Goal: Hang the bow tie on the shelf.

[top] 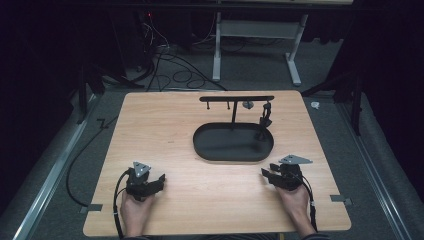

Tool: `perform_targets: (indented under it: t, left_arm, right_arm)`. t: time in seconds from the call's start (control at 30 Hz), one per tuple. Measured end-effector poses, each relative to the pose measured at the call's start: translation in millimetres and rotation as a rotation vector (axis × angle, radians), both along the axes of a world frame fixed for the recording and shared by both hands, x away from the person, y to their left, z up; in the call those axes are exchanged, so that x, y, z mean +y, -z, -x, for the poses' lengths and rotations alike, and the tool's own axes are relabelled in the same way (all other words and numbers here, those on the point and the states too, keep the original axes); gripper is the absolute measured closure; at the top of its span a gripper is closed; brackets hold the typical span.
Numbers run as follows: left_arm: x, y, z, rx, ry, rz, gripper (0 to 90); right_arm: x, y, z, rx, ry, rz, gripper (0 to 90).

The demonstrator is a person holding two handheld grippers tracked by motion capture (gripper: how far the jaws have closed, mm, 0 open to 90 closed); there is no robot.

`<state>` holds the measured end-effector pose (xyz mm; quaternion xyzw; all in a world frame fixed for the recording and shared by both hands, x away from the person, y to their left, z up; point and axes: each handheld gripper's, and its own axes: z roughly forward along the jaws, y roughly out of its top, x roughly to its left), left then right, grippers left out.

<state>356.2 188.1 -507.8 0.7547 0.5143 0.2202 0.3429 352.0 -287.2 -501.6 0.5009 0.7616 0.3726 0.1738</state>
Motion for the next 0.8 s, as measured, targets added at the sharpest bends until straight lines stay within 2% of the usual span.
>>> perform_targets:
  t: [0.1,0.17,0.2,0.37,0.8]
  left_arm:
    - [0.0,0.0,0.0,0.0,0.0,0.0,28.7]
    - [-0.2,0.1,0.0,-0.001,0.0,-0.001,28.7]
    - [-0.2,0.1,0.0,-0.001,0.0,-0.001,28.6]
    - [-0.3,0.1,0.3,-0.001,0.0,-0.001,28.6]
    - [-0.4,0.0,0.6,0.0,0.0,-0.003,28.8]
  right_arm:
    - [2.2,-0.1,0.5,-0.006,0.005,0.019,53.5]
    - [5.7,-0.1,1.0,-0.017,-0.006,0.055,50.9]
    - [5.7,-0.1,1.0,-0.017,-0.006,0.055,50.9]
    - [11.3,0.1,2.5,-0.034,-0.026,0.114,47.4]
    - [10.4,0.3,2.2,-0.037,-0.039,0.117,47.1]
